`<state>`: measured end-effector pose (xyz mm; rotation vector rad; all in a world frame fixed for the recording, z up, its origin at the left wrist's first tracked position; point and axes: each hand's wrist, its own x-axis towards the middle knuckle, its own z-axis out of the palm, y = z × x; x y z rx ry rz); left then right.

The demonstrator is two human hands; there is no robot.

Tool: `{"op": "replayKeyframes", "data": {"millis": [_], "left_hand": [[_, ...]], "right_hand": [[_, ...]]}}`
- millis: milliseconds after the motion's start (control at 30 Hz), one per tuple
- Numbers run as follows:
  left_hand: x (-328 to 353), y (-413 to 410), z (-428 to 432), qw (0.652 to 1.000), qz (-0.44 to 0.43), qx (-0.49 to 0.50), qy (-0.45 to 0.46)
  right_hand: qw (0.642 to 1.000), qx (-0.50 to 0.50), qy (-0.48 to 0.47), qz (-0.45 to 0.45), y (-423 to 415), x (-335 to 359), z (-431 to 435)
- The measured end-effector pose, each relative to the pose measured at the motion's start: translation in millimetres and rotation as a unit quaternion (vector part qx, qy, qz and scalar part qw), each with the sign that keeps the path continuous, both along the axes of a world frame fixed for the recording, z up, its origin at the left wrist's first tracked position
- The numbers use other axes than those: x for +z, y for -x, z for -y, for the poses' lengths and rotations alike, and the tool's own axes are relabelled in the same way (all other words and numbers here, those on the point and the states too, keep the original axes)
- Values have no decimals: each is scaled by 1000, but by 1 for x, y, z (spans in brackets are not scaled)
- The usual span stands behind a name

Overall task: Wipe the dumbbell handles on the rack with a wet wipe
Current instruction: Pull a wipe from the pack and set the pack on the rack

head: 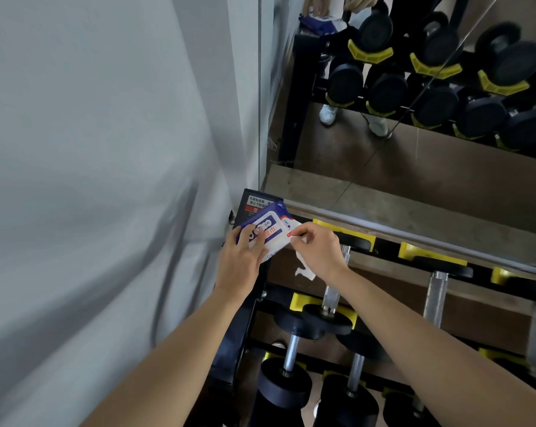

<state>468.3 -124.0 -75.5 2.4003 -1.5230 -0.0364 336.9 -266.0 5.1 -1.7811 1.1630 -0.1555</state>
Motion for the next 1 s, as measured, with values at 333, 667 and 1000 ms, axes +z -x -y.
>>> {"op": "replayKeyframes", "data": {"millis": [333, 667, 1000], "left_hand": [[12, -4, 32, 993, -97, 49, 53], [27, -9, 32, 993, -61, 57, 84], [94, 68, 17, 852, -510, -32, 115]], "right_hand": [[944, -125, -275, 131, 24, 18, 12], [928, -184, -280, 163, 40, 26, 11], [881, -169, -355, 262, 61, 59, 2]]}}
